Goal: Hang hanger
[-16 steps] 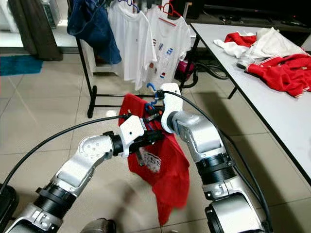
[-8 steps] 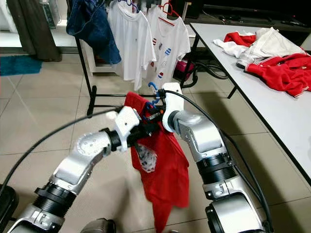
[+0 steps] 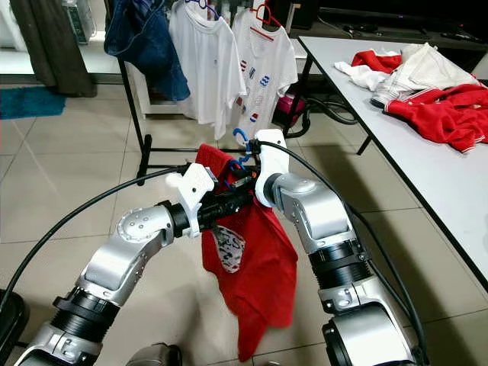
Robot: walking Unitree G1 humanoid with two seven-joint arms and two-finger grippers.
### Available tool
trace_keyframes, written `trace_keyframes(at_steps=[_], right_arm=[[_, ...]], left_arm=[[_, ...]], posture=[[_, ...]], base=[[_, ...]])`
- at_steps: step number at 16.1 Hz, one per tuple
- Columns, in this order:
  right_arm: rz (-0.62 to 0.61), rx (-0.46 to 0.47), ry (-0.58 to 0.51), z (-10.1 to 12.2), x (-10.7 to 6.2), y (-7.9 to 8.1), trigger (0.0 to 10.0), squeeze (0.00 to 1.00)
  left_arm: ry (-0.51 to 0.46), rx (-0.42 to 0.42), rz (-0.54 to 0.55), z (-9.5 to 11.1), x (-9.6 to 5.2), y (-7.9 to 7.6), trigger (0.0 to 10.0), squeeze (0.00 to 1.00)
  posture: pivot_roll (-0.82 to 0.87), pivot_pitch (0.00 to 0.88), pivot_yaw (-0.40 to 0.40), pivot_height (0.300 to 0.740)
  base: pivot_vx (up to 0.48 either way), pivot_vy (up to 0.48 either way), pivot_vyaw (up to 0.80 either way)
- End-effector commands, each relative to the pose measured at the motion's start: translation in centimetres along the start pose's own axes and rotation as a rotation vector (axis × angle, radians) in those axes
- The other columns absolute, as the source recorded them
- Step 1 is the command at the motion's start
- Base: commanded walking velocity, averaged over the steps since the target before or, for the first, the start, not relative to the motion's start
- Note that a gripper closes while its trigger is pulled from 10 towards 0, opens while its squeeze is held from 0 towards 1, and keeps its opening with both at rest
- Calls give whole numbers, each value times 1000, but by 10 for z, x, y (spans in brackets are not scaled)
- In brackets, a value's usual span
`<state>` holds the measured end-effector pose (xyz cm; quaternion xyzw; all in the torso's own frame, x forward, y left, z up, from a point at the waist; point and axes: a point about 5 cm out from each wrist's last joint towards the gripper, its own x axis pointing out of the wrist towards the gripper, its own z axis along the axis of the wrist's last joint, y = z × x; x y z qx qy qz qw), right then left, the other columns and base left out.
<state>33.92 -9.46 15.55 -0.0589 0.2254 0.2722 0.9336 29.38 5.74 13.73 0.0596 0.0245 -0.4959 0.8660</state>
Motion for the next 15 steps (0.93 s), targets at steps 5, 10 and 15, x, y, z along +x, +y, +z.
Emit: trace_keyframes(at_steps=[5, 10, 15], right_arm=[[-29, 3, -5, 2, -1, -8, 10000, 0], [-56, 26, -13, -3, -5, -14, 10000, 0], [-219, 154, -100, -33, -26, -38, 10000, 0]], left_arm=[[-25, 24, -51, 11, -2, -4, 10000, 1000], [-48, 26, 81, 12, -16, 5, 10000, 1000], [3, -40, 429, -4, -69, 16, 10000, 0]], posture=[[14, 9, -76, 740], [17, 7, -77, 740], [40, 0, -80, 740]], base=[[0, 0, 0], [0, 0, 0], [0, 0, 0]])
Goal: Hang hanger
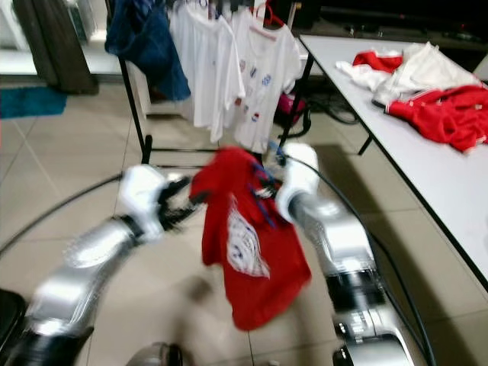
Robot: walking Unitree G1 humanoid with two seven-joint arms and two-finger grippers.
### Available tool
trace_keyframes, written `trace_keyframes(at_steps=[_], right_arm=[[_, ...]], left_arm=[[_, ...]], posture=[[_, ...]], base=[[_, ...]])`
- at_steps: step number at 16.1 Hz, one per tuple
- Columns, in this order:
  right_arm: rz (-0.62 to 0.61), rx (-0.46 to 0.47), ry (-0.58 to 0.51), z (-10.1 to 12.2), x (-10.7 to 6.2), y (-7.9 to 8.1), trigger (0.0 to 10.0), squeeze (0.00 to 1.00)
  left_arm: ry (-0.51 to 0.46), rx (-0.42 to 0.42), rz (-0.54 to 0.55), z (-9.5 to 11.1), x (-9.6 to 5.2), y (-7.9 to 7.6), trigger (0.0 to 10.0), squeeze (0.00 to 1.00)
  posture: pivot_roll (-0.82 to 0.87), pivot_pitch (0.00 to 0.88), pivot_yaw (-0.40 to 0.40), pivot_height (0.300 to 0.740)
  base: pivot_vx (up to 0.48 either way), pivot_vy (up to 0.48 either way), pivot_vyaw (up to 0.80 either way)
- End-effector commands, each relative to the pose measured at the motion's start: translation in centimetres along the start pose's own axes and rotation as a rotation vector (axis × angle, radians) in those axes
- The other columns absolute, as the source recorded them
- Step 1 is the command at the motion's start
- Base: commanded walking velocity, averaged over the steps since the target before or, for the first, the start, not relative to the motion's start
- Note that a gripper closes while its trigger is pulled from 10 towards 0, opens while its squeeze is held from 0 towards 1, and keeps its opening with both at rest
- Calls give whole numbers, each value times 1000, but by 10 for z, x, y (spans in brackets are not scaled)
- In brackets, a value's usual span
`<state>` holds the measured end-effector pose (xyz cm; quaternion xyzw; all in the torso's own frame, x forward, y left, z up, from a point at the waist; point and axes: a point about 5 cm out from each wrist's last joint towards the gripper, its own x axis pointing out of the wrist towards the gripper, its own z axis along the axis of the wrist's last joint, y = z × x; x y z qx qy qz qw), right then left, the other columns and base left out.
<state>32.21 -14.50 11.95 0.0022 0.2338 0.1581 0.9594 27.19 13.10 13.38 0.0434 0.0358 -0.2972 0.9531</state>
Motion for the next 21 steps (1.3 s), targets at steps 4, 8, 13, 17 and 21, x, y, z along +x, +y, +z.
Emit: trace_keyframes(at_steps=[4, 8, 13, 17, 21], right_arm=[[-144, 123, -130, -7, -15, -21, 10000, 0], [-179, 135, -74, -29, -17, -21, 10000, 0], [-225, 34, -71, -39, -22, -22, 10000, 0], [-238, 141, -136, -36, -23, -23, 10000, 0], [-300, 126, -219, -22, -22, -26, 10000, 0]], left_arm=[[63, 9, 258, -14, -22, 16, 10000, 0], [88, 20, 315, -21, -26, 15, 10000, 0], [46, -37, 344, -20, -18, 14, 10000, 0], [34, -29, 348, -17, -13, 17, 10000, 0], [12, -20, 337, -10, -3, 20, 10000, 0]], posture=[[61, 0, -81, 740], [79, 0, -95, 740], [82, 0, -78, 740], [88, 0, -80, 740], [102, 0, -70, 740]], base=[[0, 0, 0], [215, 0, 0], [382, 0, 0], [420, 0, 316], [420, 0, 200]])
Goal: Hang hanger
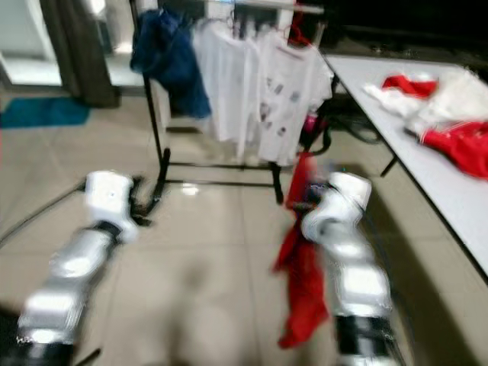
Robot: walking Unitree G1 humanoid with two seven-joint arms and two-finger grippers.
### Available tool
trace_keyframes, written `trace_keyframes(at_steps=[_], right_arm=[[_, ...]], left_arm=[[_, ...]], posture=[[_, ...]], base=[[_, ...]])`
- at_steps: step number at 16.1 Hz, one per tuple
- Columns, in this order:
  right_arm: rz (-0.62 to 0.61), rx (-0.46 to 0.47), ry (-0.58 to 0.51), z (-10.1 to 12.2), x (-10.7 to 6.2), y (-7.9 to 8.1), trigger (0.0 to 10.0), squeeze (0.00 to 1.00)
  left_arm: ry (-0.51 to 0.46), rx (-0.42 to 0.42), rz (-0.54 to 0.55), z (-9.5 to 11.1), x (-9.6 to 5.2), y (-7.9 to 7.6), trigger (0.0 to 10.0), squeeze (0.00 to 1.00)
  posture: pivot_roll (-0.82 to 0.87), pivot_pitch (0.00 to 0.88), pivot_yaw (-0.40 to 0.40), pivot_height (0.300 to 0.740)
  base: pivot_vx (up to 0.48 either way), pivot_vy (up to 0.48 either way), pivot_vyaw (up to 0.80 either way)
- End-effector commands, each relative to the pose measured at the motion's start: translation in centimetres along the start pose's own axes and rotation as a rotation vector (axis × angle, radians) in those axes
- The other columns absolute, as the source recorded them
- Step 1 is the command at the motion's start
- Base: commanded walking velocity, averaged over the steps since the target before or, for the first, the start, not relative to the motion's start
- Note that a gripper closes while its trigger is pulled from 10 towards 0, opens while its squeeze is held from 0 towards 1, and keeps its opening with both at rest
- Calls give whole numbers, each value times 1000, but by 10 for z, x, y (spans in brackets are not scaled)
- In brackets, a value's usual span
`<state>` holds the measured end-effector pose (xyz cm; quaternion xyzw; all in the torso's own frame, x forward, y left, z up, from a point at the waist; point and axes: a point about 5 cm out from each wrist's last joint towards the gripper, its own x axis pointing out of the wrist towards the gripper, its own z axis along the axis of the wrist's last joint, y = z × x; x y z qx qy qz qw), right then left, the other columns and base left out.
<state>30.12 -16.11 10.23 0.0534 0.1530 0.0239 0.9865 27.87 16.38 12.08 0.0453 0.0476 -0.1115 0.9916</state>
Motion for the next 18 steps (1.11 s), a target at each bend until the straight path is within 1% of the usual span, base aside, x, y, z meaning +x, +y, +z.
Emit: trace_keyframes(at_steps=[1, 3, 4, 5, 7, 10, 12, 14, 15, 17, 18], right_arm=[[-41, 17, -47, 7, -1, -15, 10000, 0], [-55, 44, -93, 12, 0, -11, 10000, 0], [-77, 24, -121, 16, -1, -9, 10000, 0], [-73, 24, -127, 15, 0, -9, 10000, 0], [-109, 29, -94, 9, 2, -11, 10000, 0], [-17, 56, -73, 8, 5, -1, 10000, 0], [10, 22, -35, 5, 5, 1, 10000, 0], [3, -33, 54, 1, 6, -3, 10000, 0], [1, -83, 117, -4, 9, -7, 10000, 0], [12, -104, 139, -1, 10, -8, 10000, 0], [19, -104, 137, 1, 9, -7, 10000, 0]], left_arm=[[-25, -5, -37, 7, 3, -12, 10000, 0], [-9, -3, -54, 2, 2, -13, 10000, 0], [-6, 4, -67, 2, 2, -14, 10000, 0], [-8, 0, -70, 2, 3, -16, 10000, 0], [-14, 1, -77, 4, 6, -18, 10000, 0], [-14, 9, -64, 5, 2, -13, 10000, 0], [-2, 7, -54, 0, 1, -12, 10000, 0], [-13, 19, -57, 5, 1, -16, 10000, 0], [-6, 11, -36, 2, -3, -15, 10000, 0], [13, 15, -58, -3, -10, -17, 10000, 0], [14, 19, -65, -3, -11, -17, 10000, 0]], posture=[[100, 0, -62, 740], [84, 0, -41, 740], [82, 0, -36, 740], [86, 0, -33, 740], [102, 0, -41, 740], [110, 0, -58, 740], [96, 0, -72, 740], [104, 0, -100, 740], [105, 0, -108, 740], [101, 0, -99, 740], [105, 0, -95, 740]], base=[[420, 0, 0], [418, 0, 0], [416, 0, 0], [420, 0, 0], [418, 0, 0], [412, 0, 0], [411, 0, 0], [397, 0, 0], [379, 0, 0], [382, 0, 0], [382, 0, 0]])
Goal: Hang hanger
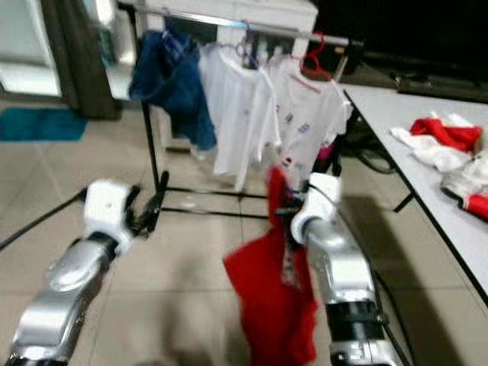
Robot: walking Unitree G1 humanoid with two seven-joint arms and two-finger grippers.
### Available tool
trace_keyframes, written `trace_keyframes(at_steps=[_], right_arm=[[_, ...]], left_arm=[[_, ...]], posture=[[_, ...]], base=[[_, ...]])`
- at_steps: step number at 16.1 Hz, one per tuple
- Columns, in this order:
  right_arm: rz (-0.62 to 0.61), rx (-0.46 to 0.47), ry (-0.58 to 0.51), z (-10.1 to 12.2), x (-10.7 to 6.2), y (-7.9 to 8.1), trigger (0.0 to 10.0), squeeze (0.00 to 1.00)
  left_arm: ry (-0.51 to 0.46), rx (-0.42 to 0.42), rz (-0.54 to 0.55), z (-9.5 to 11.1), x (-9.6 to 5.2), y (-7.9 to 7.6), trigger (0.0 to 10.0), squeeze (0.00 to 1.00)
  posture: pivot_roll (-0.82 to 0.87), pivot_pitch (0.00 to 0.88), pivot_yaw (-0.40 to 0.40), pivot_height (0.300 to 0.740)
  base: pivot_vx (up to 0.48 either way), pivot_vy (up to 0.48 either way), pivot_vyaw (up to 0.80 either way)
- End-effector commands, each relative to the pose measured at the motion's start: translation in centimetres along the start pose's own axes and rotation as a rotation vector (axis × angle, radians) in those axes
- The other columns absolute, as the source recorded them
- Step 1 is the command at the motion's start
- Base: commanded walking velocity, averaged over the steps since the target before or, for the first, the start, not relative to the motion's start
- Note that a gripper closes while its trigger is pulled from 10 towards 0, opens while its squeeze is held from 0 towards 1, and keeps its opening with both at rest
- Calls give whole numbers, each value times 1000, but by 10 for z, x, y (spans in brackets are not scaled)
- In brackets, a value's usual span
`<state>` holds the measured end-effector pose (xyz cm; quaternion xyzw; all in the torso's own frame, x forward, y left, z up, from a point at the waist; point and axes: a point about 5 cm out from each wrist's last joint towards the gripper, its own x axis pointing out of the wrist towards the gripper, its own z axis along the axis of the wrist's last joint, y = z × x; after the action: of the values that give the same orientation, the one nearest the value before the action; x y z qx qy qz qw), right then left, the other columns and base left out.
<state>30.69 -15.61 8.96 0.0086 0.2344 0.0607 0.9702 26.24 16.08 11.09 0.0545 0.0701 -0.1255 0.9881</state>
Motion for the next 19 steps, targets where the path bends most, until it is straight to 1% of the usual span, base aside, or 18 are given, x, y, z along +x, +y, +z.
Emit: trace_keyframes(at_steps=[1, 4, 5, 7, 10, 13, 16, 19], right_arm=[[-21, 6, -46, 15, -4, -12, 10000, 0], [3, -2, -63, 21, -2, -9, 10000, 0], [11, 0, -68, 23, -2, -8, 10000, 0], [17, -5, -78, 24, -1, -9, 10000, 0], [22, 15, -90, 25, -1, -11, 10000, 0], [40, 8, -95, 25, 0, -7, 10000, 0], [29, 14, -111, 25, 2, -7, 10000, 0], [19, 6, -110, 25, 3, -7, 10000, 0]], left_arm=[[-34, 17, -50, 9, 3, -11, 10000, 0], [-46, 5, -44, 14, 3, -10, 10000, 0], [-46, 13, -52, 15, 4, -10, 10000, 0], [-45, 13, -54, 15, 5, -10, 10000, 0], [-50, 4, -48, 16, 5, -10, 10000, 0], [-57, -9, -40, 18, 6, -10, 10000, 0], [-61, 4, -50, 21, 7, -10, 10000, 0], [-63, 13, -53, 23, 8, -10, 10000, 0]], posture=[[114, 1, -98, 740], [119, 0, -85, 740], [119, 0, -82, 740], [120, 0, -79, 740], [120, 0, -85, 740], [122, 0, -89, 740], [125, 0, -86, 740], [125, 0, -78, 740]], base=[[382, 0, 0], [381, 0, 0], [382, 0, 0], [384, 0, 0], [380, 0, 0], [389, 0, 0], [393, 0, 0], [391, 0, 677]])
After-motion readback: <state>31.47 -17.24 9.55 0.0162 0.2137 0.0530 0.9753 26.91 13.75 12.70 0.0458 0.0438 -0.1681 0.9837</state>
